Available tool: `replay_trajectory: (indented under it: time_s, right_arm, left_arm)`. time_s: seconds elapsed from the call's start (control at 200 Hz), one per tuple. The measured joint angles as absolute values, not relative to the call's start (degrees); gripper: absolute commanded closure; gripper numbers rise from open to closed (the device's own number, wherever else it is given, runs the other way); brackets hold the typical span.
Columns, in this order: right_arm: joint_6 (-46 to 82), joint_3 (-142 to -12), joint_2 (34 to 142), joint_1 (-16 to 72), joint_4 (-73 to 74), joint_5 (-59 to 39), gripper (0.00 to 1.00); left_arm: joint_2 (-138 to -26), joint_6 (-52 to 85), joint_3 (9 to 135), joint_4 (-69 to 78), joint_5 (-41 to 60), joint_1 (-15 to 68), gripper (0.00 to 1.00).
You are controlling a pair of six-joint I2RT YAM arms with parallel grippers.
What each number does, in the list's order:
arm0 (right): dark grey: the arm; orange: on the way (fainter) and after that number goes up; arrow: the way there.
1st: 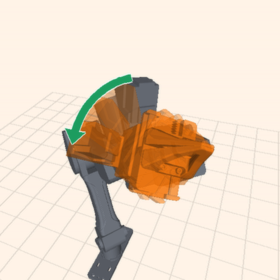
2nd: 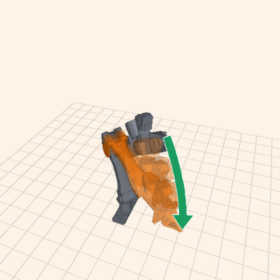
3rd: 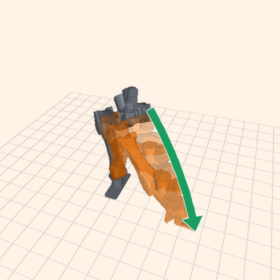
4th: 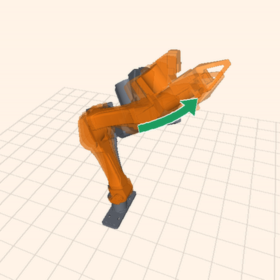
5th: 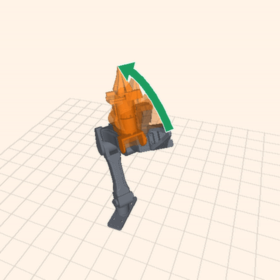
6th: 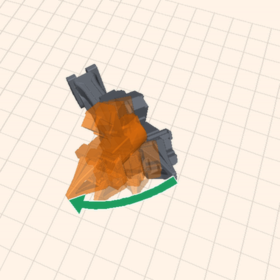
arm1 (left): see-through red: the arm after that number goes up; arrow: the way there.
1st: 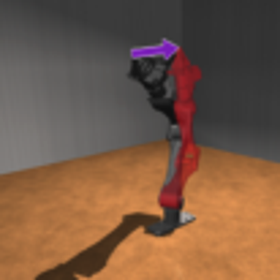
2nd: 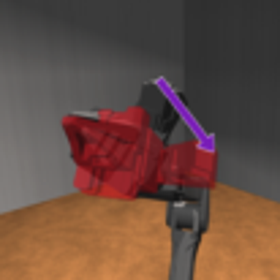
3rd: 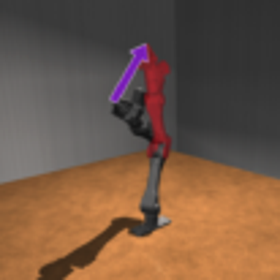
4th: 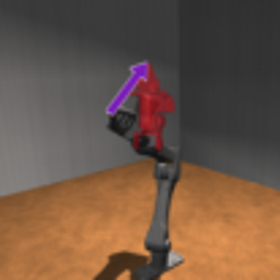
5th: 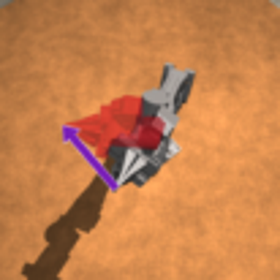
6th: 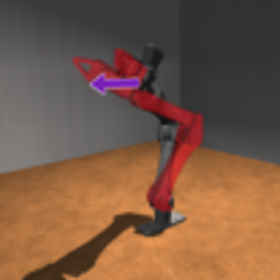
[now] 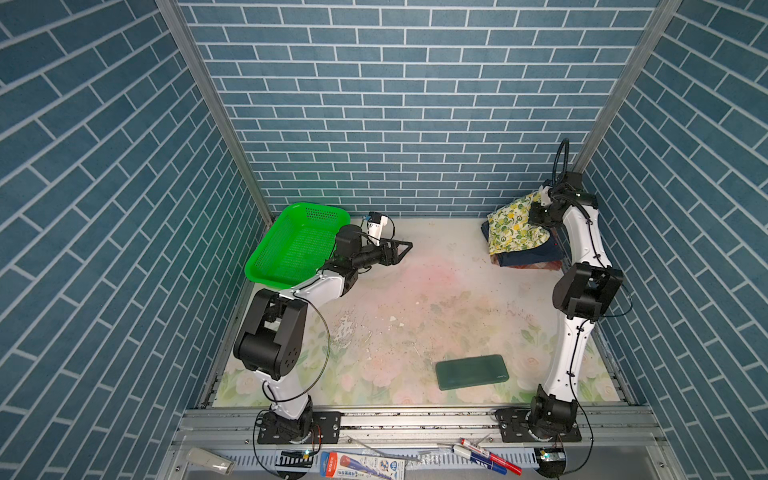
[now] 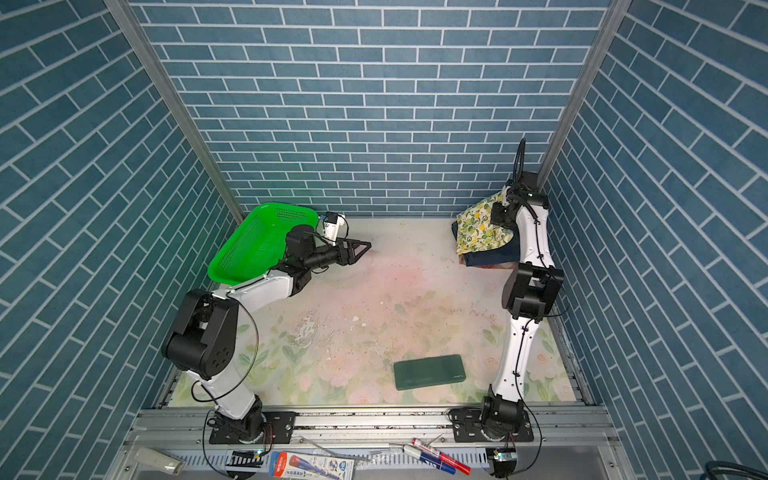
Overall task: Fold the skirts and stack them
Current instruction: 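Lower the lemon-print skirt onto the denim stack and open the right gripper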
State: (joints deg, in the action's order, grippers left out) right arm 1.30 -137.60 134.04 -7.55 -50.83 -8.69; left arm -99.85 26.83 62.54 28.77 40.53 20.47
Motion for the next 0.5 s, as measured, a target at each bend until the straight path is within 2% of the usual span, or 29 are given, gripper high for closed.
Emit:
replay_trajectory:
  time_s: [0.195,0.38,0.5]
  right_arm:
    - [-1.0,-125.6,132.4,-7.4,-40.9,-3.4,1.00]
    - [-3.1,-108.3,125.2,-7.5,-24.4,-0.9,1.00]
    - [-5.3,-102.5,121.8,-7.4,-13.8,1.1,1.00]
  left_arm:
    - [-100.0,26.5,62.6,28.0,40.3,20.6,0.29]
    - [-100.4,26.3,63.1,27.7,40.3,20.6,0.29]
    - [-100.9,26.3,63.4,27.7,40.3,20.6,0.29]
